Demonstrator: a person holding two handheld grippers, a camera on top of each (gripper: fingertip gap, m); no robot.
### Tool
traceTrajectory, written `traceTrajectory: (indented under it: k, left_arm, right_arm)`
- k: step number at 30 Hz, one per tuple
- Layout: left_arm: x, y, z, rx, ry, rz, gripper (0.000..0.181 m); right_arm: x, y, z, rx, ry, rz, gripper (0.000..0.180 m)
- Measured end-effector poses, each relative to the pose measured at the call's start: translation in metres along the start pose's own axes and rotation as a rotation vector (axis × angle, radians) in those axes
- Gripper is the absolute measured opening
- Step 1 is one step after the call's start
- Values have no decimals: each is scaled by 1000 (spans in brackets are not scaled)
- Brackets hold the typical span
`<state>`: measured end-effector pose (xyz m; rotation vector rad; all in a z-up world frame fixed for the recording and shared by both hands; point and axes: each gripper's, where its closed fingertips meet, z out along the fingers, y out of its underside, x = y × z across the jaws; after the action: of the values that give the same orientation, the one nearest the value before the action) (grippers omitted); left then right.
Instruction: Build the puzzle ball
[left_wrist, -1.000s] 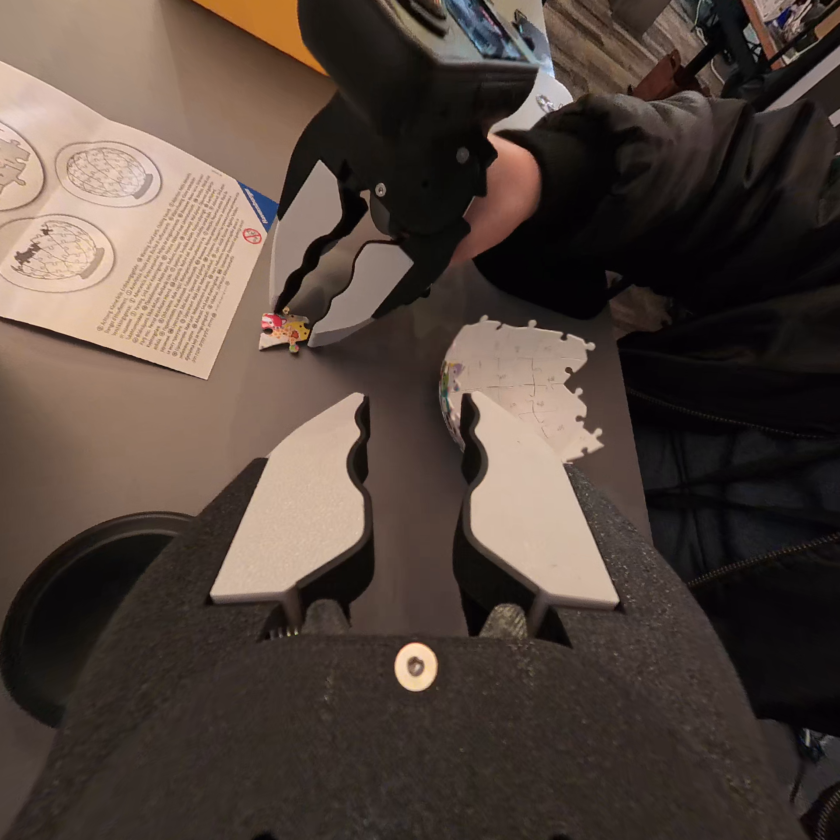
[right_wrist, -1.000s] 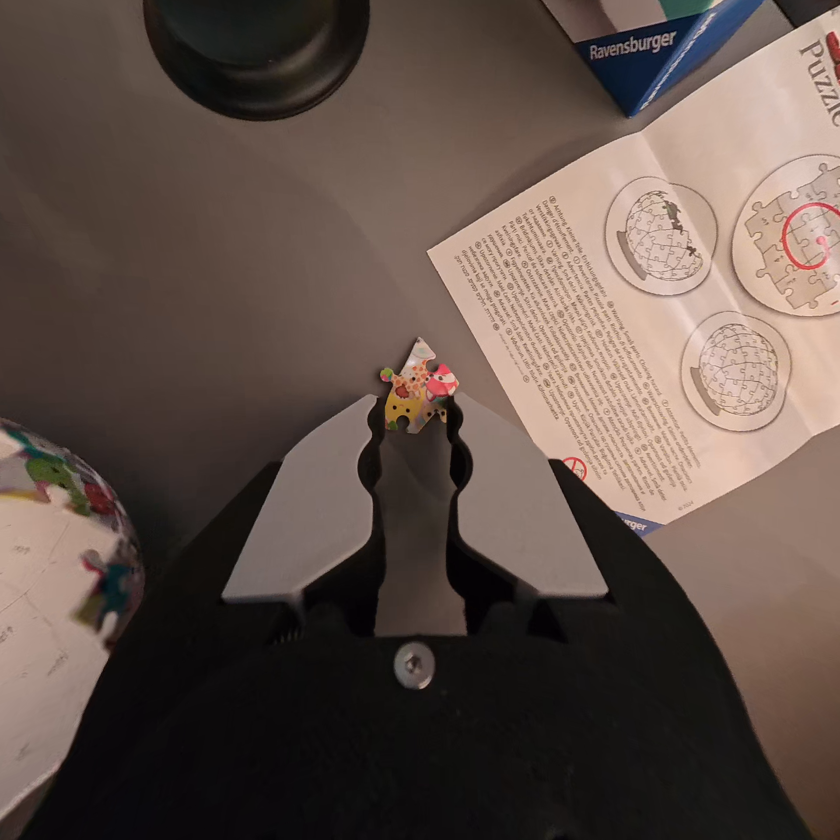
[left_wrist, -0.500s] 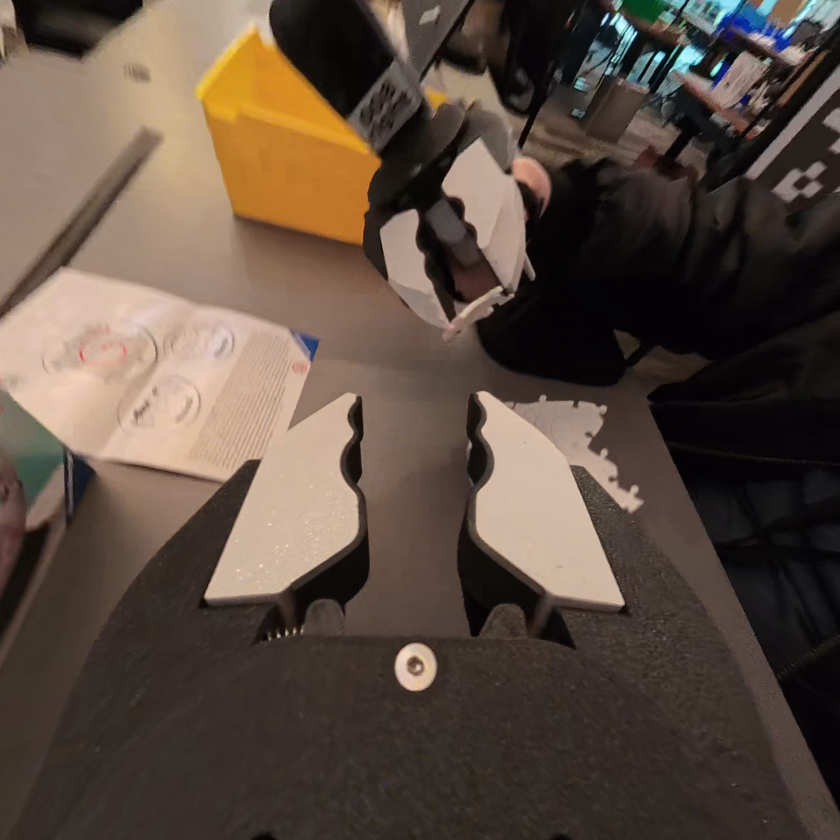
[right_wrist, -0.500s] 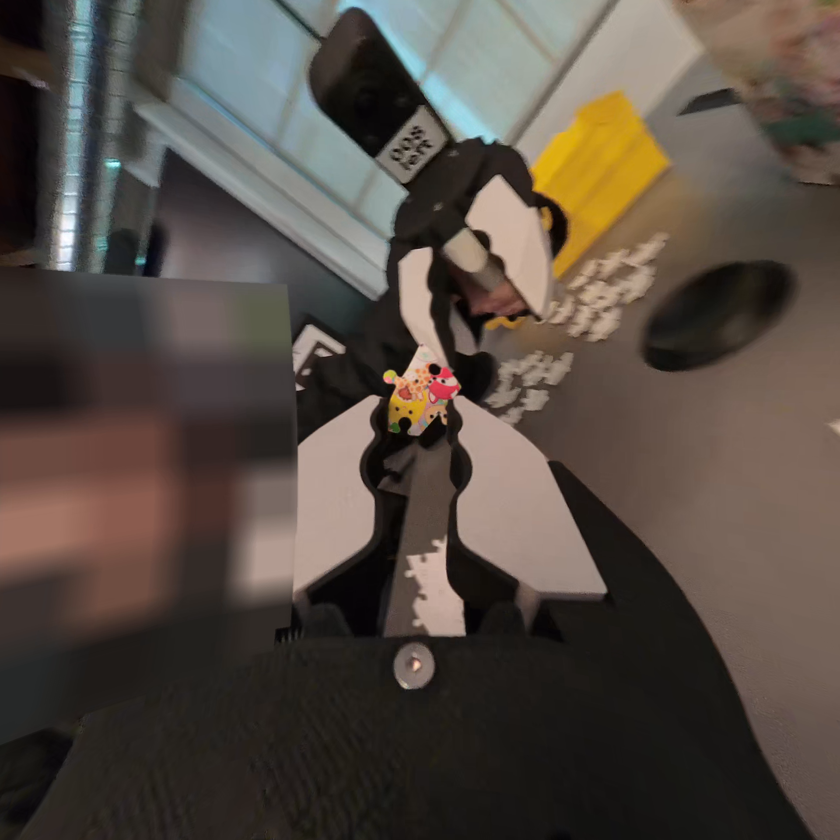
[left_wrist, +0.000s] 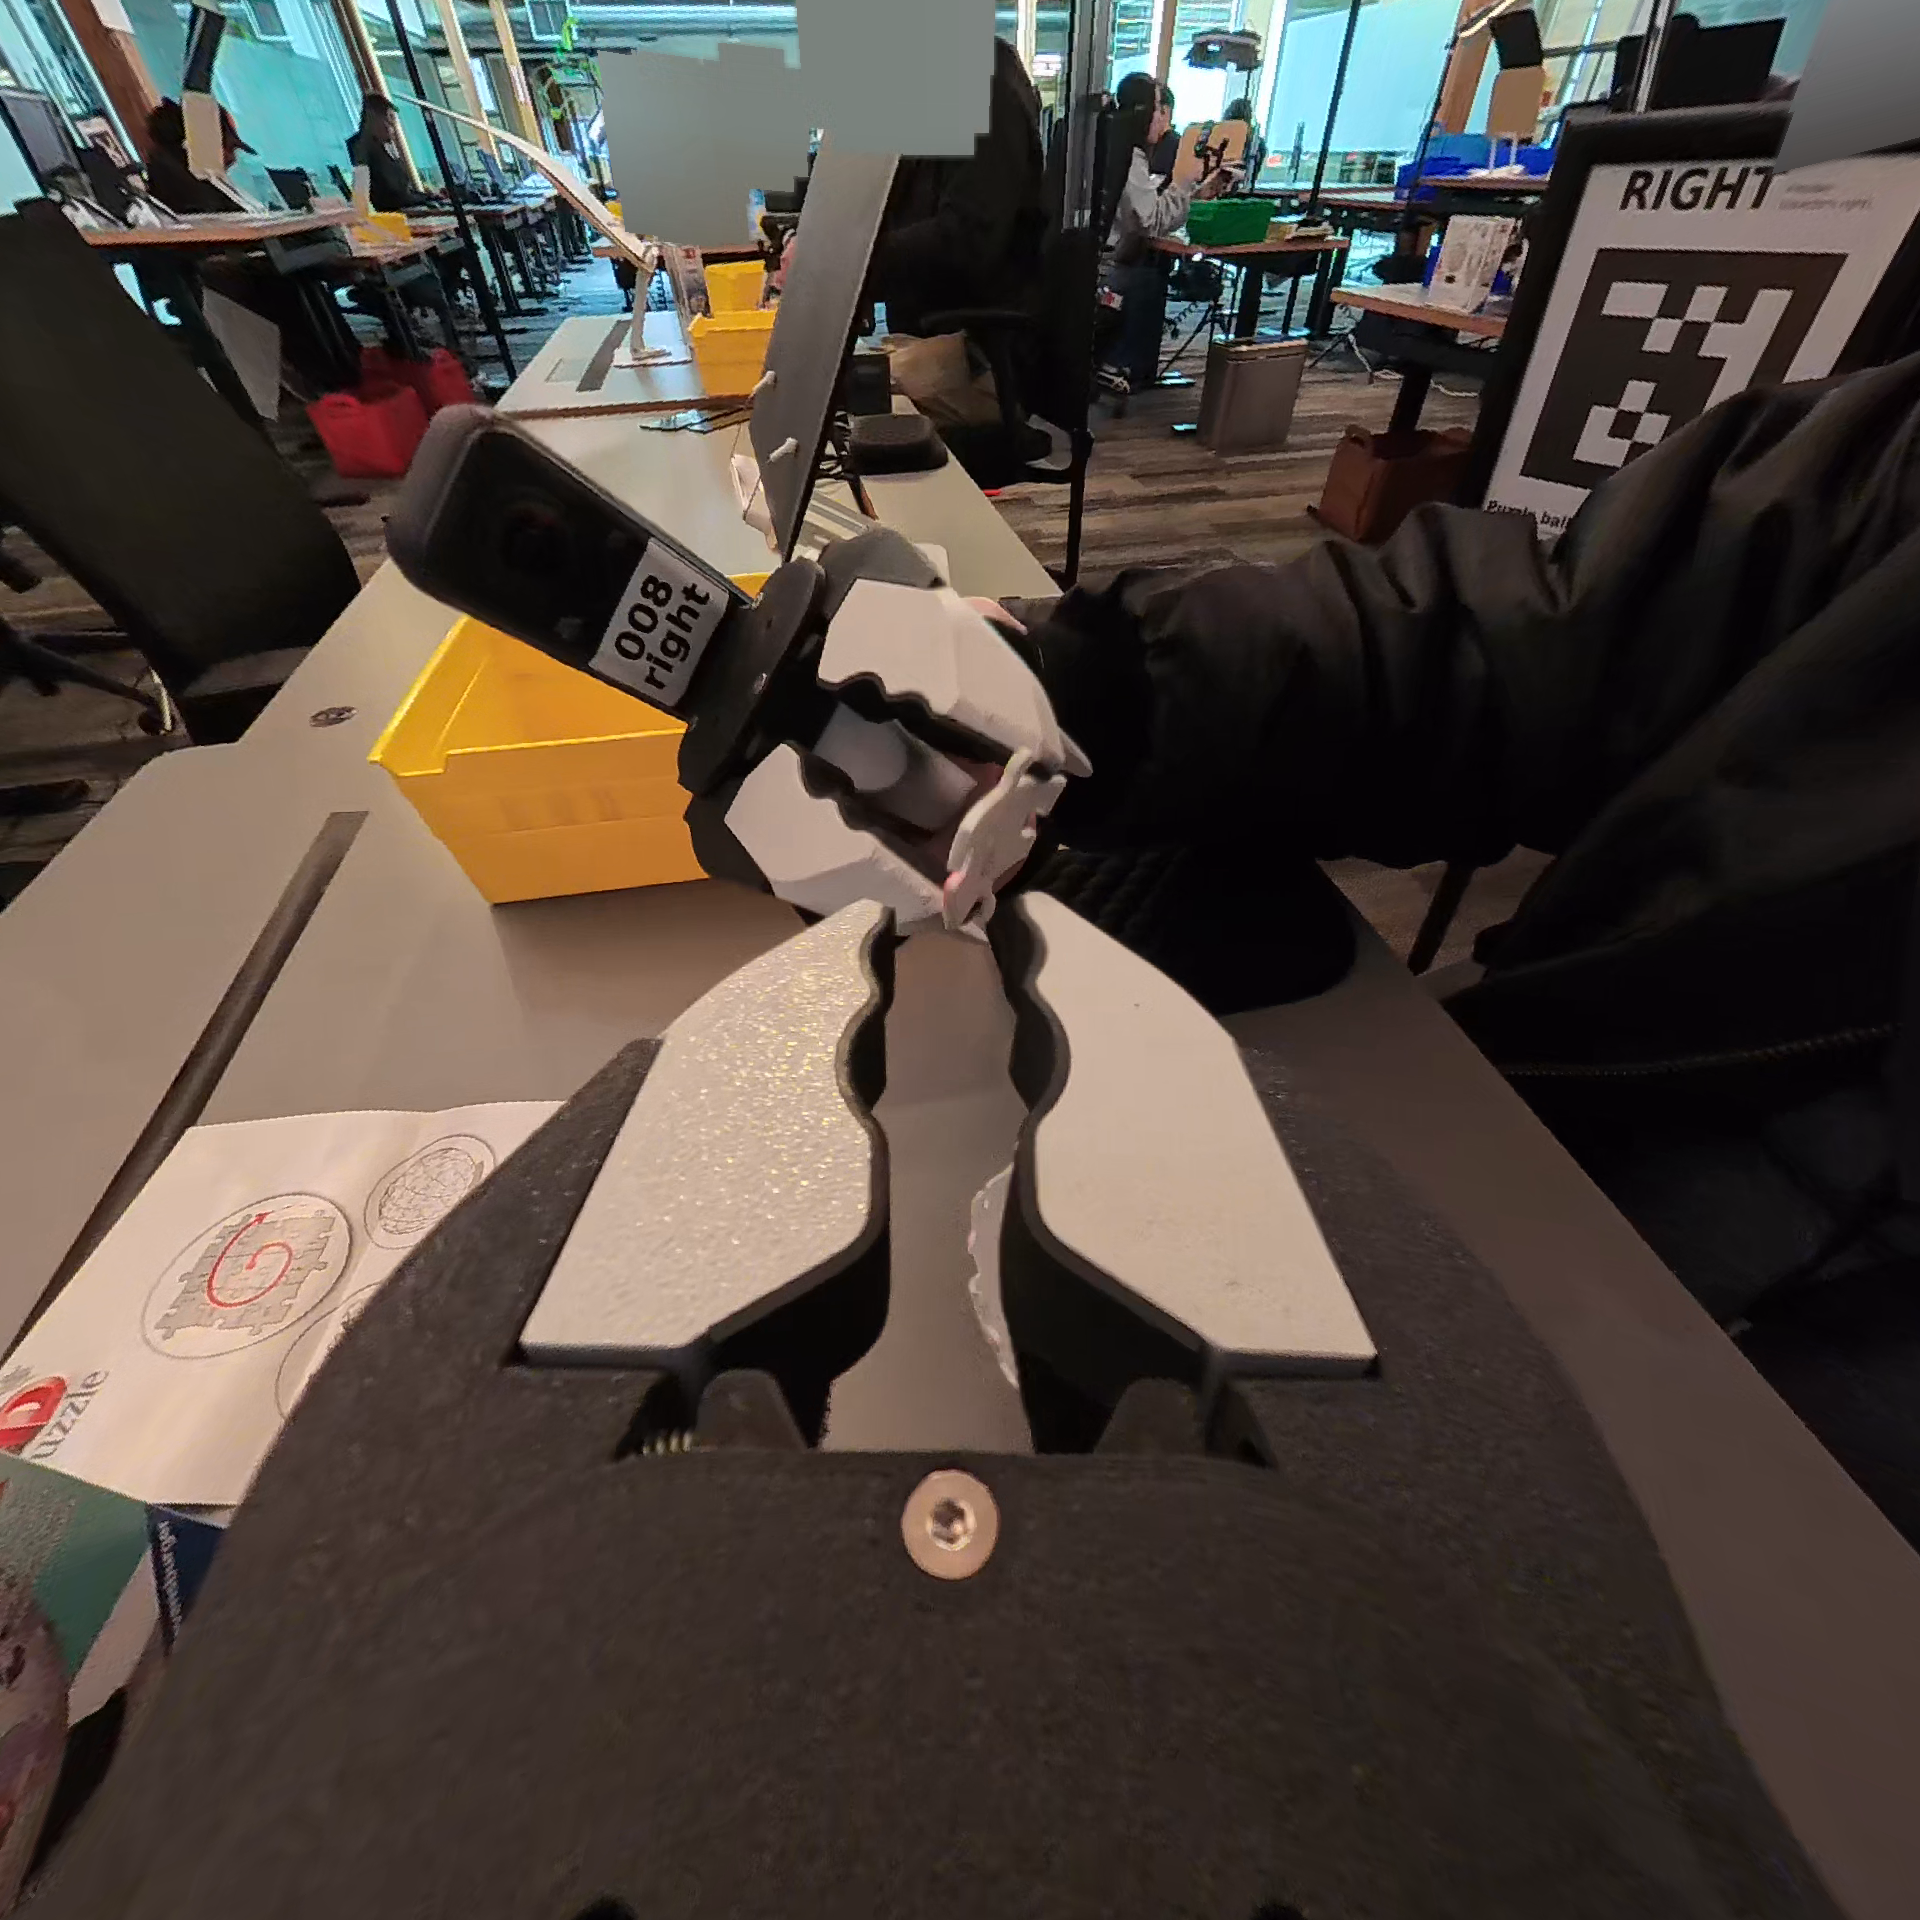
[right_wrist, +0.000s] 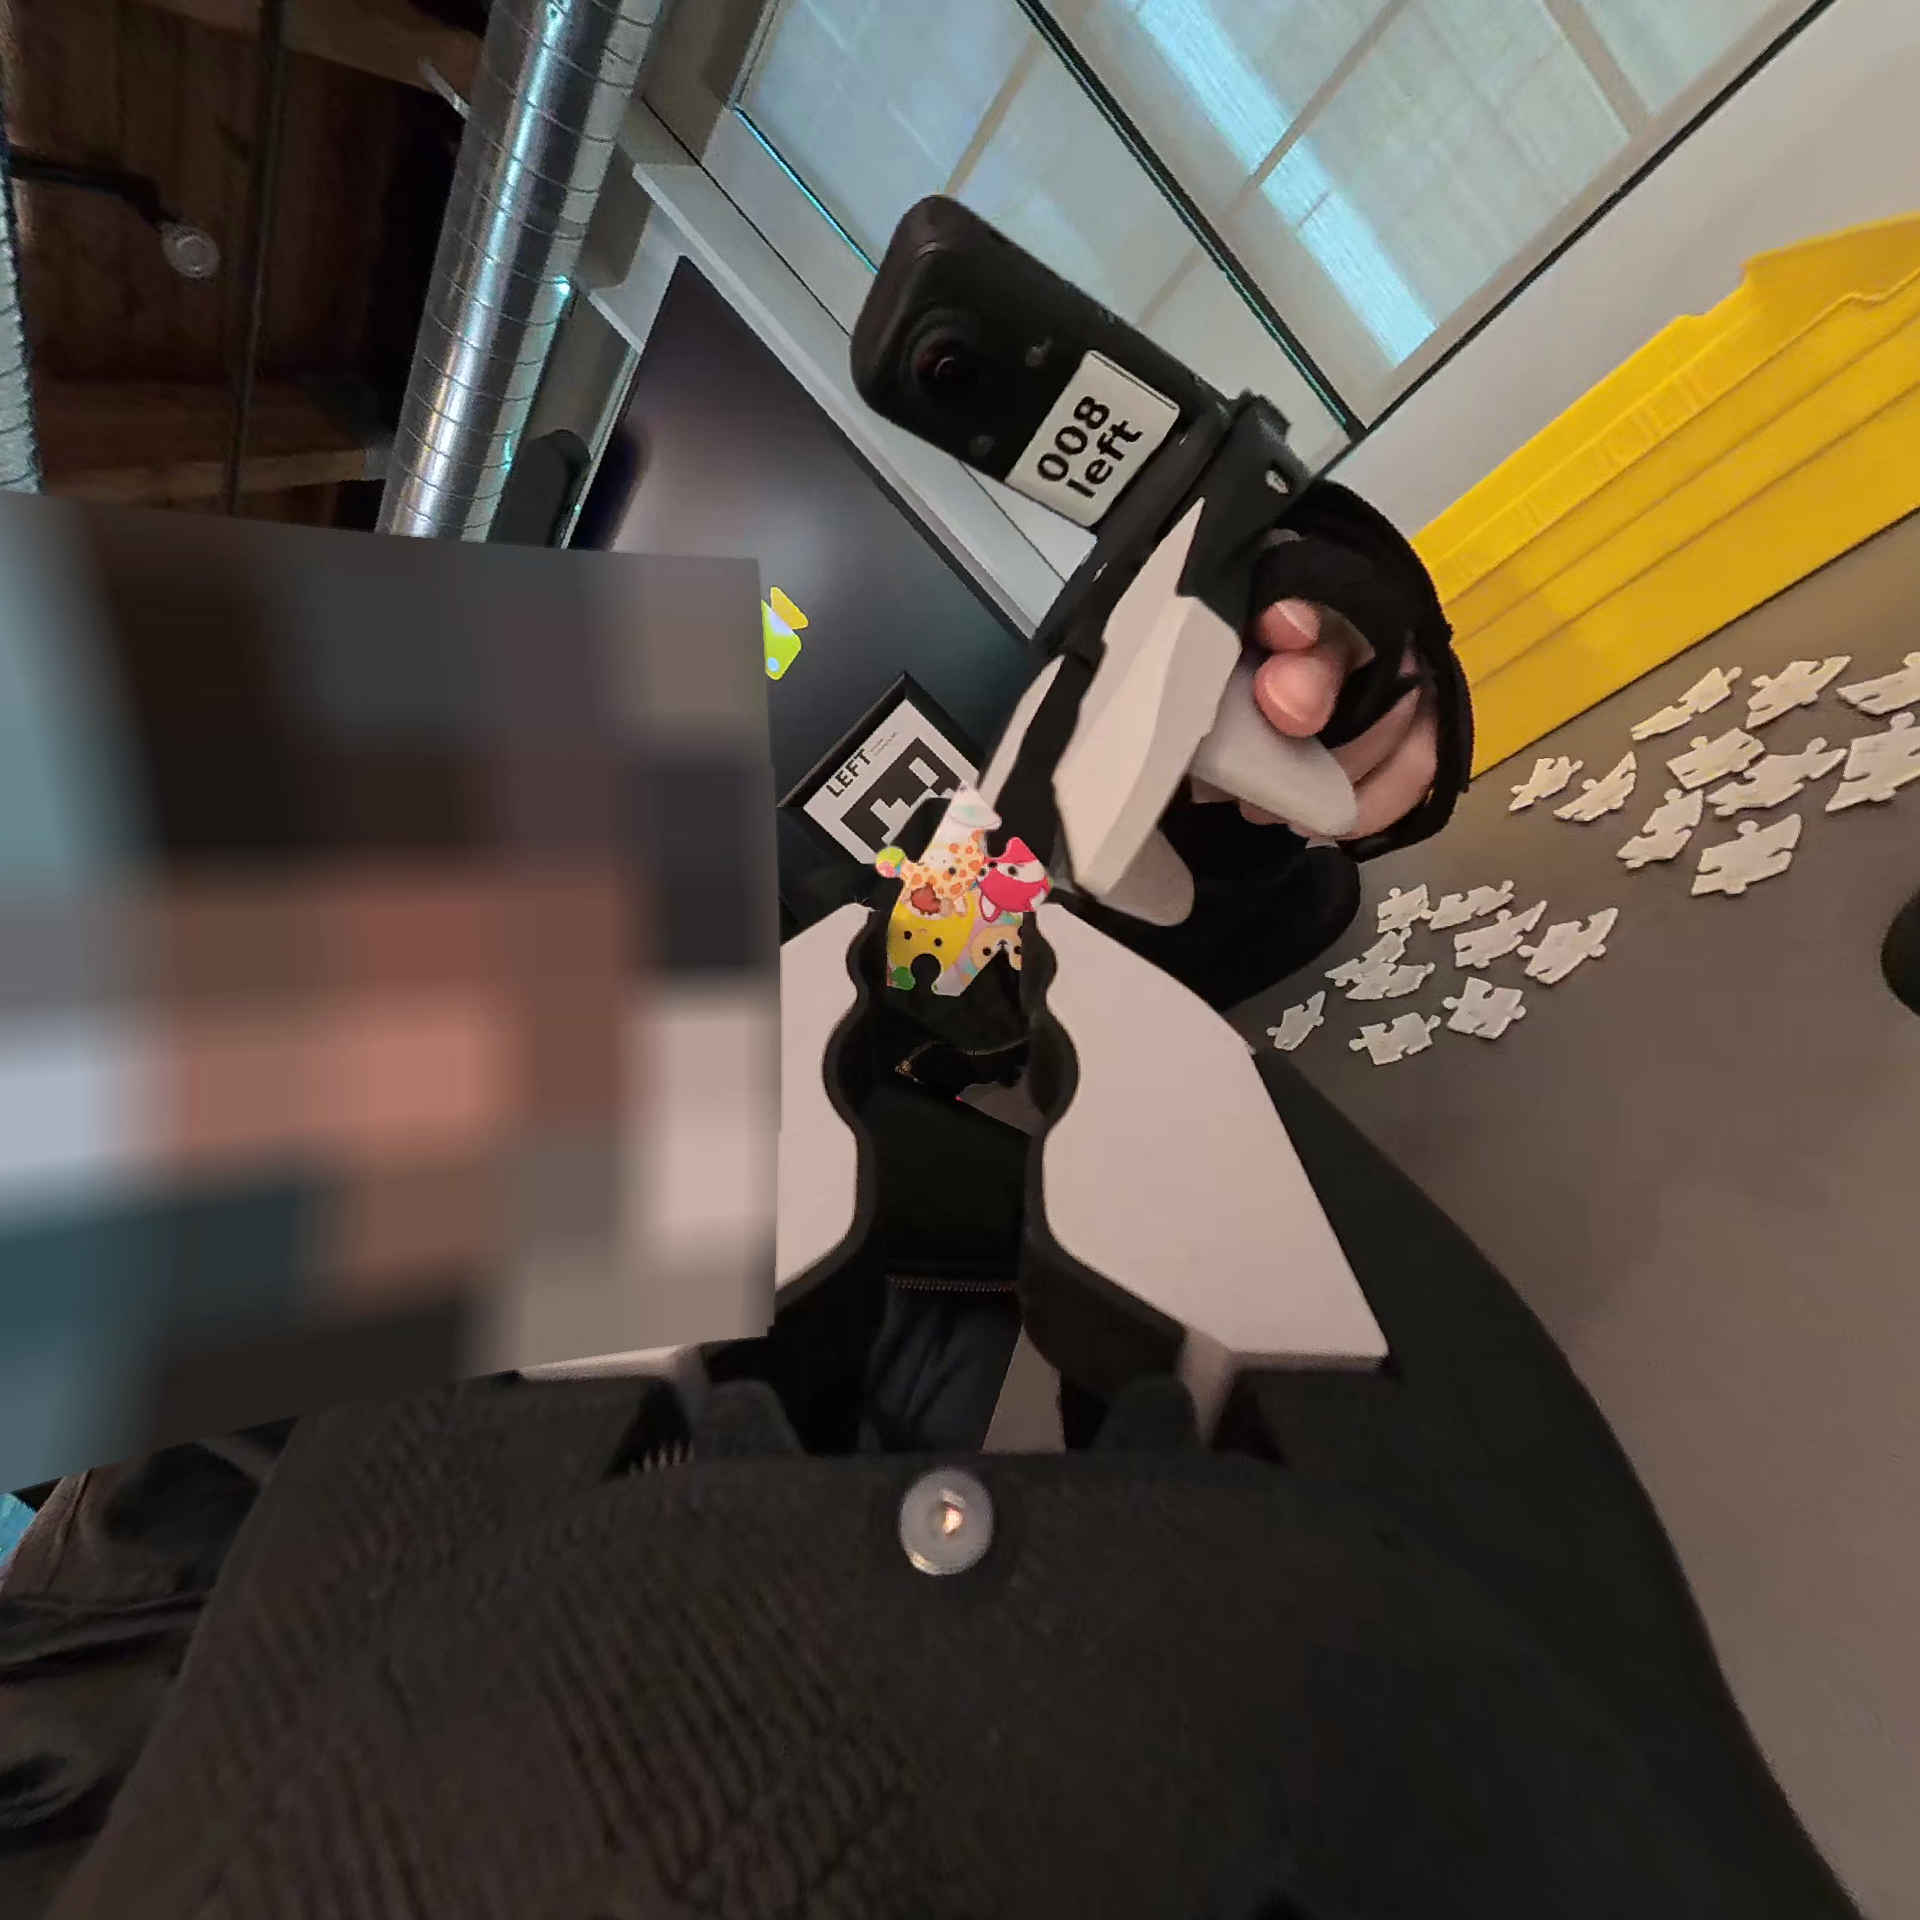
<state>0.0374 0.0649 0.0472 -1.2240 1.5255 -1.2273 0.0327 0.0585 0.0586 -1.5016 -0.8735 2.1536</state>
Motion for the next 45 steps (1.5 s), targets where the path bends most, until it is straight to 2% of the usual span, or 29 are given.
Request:
traceTrajectory:
  k: [4, 8, 11, 15, 18, 19, 22, 25, 26, 29, 32, 40, 45]
  left_arm:
    - [5, -4, -2, 14, 19, -12, 4]
    - [7, -9, -3, 42, -10, -37, 2]
    - [-3, -23, -10, 135, -127, -76, 2]
    - [-10, -38, -21, 262, -238, -131, 2]
    - [-7, -44, -22, 305, -251, -140, 2]
    - [-6, -46, -22, 317, -248, -145, 2]
    - [-5, -49, -23, 349, -263, -159, 2]
    - [-2, -46, -22, 343, -252, -184, 2]
    - [-1, -44, -22, 335, -251, -190, 3]
    - [5, -37, -24, 306, -253, -215, 21]
    - [8, -24, -24, 228, -286, -252, 26]
    - [18, 69, -36, -200, -529, -396, 32]
    - [19, 121, -30, -407, -503, -547, 46]
  right_arm:
    - [2, 3, -1, -4, 17, 19, 25]
    - [-5, -7, -4, 73, 12, -3, 23]
    - [-6, -22, -12, 178, 158, -220, 30]
    - [-8, -27, -8, 232, 394, -556, 36]
    - [-2, -34, 0, 294, 502, -595, 28]
    - [-4, -35, 4, 307, 489, -600, 26]
    - [-9, -34, 12, 323, 424, -606, 3]
    - [-12, -35, 11, 329, 433, -619, 3]
    - [-12, -32, 11, 292, 439, -609, 3]
    - [-8, -17, 10, 136, 472, -545, 3]
    - [5, 5, 0, -87, 590, -505, 3]
    - [18, 42, -49, -615, 958, -501, 3]
    - [39, 57, -62, -773, 983, -388, 3]
